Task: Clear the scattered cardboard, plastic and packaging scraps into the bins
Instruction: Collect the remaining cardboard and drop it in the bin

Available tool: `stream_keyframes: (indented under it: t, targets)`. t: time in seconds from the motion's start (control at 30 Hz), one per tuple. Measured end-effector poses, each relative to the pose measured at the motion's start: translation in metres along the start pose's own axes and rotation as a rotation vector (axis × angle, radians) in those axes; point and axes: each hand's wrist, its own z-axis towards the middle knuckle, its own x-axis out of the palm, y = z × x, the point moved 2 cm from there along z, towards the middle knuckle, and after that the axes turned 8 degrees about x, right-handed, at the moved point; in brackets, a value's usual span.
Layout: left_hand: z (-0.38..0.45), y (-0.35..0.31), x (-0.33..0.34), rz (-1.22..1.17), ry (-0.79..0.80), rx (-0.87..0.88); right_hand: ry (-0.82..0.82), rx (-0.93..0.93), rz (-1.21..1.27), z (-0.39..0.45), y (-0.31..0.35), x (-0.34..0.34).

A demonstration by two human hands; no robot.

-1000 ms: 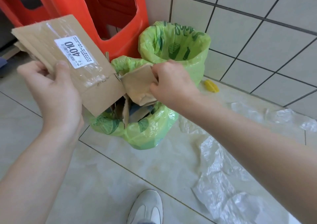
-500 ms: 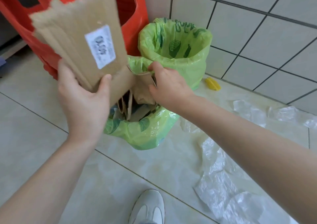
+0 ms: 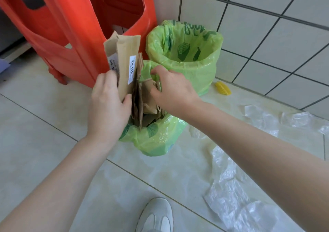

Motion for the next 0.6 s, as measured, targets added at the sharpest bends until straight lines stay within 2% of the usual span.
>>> stream_keyframes:
  t: [0.2,0.33,0.4,0.47,0.6]
  targets:
    - [-0.002,0.013,0.031,0.090,0.381,-0.005,0.009,0.035,0.109,0.004,-0.001,-0.002]
    - [-0.004,0.013,0.028,0.153,0.599,-0.052,-0.077,0.042,0.229,0.006,0.003,-0.008]
    - [-0.002,0.010,0.020,0.186,0.599,0.014,-0.063,0.011,0.295,0.006,0.007,-0.010]
    - [-0.001,0.005,0.011,0.102,0.490,0.049,-0.024,-0.041,0.288,0.005,0.012,-0.009]
    - [-0.002,-0.006,0.001,-0.161,0.305,-0.062,-0.015,-0.069,0.194,0.007,0.017,-0.009]
